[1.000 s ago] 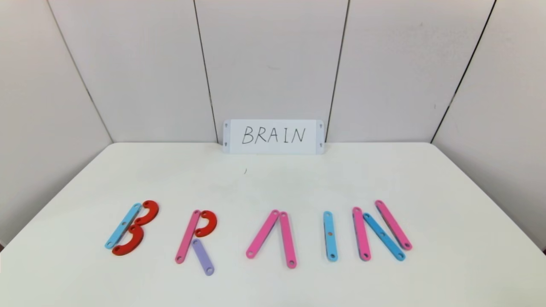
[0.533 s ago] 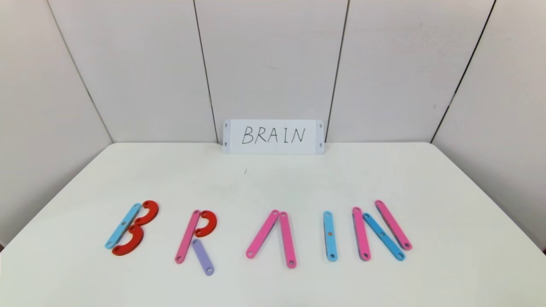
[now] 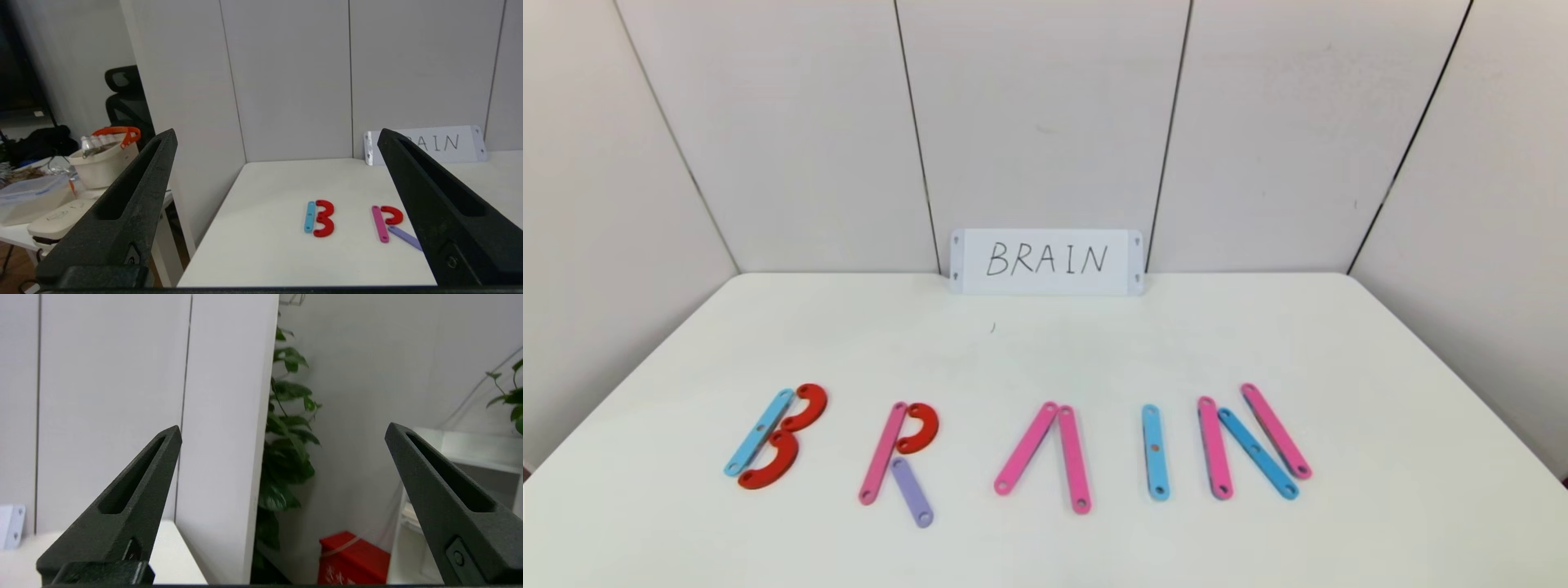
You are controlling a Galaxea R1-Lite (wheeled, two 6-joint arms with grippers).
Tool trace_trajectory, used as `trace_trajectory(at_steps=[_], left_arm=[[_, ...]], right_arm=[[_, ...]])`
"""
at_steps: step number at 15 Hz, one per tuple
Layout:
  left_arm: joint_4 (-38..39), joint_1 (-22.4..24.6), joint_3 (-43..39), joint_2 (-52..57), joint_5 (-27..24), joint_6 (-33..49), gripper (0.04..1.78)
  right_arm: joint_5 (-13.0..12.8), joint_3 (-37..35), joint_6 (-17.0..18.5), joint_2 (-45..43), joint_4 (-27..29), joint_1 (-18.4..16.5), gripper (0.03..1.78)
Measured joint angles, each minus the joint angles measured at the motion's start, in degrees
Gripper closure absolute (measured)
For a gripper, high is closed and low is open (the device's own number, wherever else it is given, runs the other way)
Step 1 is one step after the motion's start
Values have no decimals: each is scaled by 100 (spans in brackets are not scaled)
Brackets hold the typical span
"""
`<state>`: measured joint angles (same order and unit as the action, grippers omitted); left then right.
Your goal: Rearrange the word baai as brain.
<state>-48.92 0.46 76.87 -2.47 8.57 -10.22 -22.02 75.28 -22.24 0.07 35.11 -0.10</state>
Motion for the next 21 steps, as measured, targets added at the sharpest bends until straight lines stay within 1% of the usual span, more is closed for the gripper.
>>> trace_trajectory(at_steps=[2,5,8,10,13,15,17,19,21], left_arm=[[752,-17,-417,133,324,-59,9],[1103,-24,-1014,221,410,-26,9],[1642,-24,-1941,229,581,72,9],[2210,-20,-2653,232,744,72,9],[3140,-22,-3803,232,833,51,9],[3646,-22,-4521,232,827,44,9],[4137,-24,-5080,232,802,-4,9],[4385,-22,-5386,232,783,-69,9],[4418,-24,-5587,232,783,-65,9]], right_arm=[[195,-361,18,0,-929,0,7],[302,-1197,63,0,-2216,2,7],[363,-2572,63,-2,-3664,0,7],[386,-3719,49,-2,-4657,0,7],[413,-5357,46,-2,-5872,0,7],[492,-6357,60,-2,-6418,0,7],[675,-7129,72,-2,-6794,0,7],[907,-7431,85,-2,-6730,0,7],[1108,-7503,116,-2,-6385,0,7]])
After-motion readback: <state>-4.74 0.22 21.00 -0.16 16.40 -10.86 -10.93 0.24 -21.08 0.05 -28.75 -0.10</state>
